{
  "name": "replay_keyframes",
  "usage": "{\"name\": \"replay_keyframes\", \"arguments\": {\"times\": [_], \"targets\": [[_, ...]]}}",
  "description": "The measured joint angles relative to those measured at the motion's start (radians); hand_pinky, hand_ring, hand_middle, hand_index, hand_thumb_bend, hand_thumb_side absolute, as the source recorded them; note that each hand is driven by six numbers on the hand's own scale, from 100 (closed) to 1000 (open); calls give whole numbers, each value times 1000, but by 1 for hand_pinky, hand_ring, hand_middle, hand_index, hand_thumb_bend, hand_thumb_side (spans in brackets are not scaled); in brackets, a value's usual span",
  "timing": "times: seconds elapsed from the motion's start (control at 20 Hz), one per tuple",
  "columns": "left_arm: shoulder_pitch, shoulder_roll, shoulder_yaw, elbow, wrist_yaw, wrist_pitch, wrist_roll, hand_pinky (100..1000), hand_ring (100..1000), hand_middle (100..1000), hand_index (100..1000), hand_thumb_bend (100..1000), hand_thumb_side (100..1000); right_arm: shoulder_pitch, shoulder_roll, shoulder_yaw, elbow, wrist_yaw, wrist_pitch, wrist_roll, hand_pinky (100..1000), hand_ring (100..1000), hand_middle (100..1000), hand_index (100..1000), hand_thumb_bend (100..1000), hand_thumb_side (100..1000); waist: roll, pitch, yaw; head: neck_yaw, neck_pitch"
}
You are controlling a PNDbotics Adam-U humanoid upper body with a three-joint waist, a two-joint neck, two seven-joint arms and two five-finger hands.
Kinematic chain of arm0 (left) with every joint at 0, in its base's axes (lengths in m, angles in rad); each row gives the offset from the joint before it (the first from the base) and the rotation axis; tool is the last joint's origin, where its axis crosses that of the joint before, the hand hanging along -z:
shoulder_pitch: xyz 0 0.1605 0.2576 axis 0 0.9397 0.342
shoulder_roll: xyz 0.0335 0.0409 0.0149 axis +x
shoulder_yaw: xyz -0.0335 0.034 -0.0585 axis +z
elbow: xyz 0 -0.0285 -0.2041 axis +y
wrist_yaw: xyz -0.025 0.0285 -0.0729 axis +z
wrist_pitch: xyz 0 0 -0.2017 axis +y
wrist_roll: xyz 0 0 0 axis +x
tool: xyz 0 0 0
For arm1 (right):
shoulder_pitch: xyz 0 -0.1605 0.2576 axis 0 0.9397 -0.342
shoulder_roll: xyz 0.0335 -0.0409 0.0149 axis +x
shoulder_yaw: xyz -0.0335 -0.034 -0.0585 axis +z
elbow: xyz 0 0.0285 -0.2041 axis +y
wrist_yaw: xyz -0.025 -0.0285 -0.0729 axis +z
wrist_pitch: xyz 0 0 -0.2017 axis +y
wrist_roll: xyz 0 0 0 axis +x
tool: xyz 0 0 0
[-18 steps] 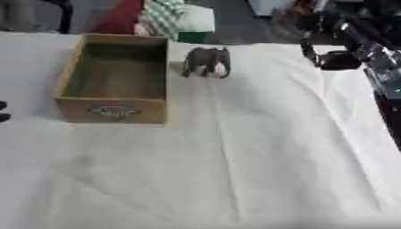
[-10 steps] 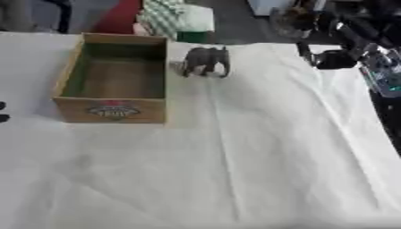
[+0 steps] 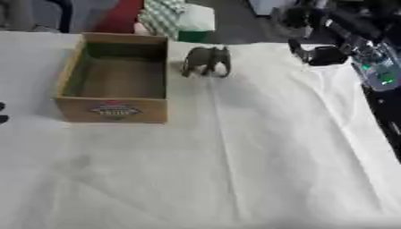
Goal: Pick up objects on the table and place them in the box.
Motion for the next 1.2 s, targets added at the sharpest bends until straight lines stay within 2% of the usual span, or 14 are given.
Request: {"name": "replay_keyframes", "arguments": {"times": [0.4,0.8,0.9,1.2], "targets": [[-14,0,-8,0,0,-2,-17,692,708,594,573,100,839,-90,60,-5,161,156,-28,-28,865,843,792,937,100,344,1,6,31,-19,-13],[-21,-1,-19,0,0,-3,-37,692,710,594,572,100,842,-133,119,-15,244,281,-66,-66,872,850,800,934,100,369,7,7,58,-44,-18],[-24,-1,-19,0,0,-4,-41,692,710,594,572,100,836,-144,129,-17,254,308,-76,-76,887,865,819,935,100,308,9,7,63,-49,-21],[-24,-1,-23,0,0,-6,-48,692,711,594,572,100,835,-164,152,-19,256,410,-97,-126,941,910,868,939,100,243,12,9,76,-64,-22]]}}
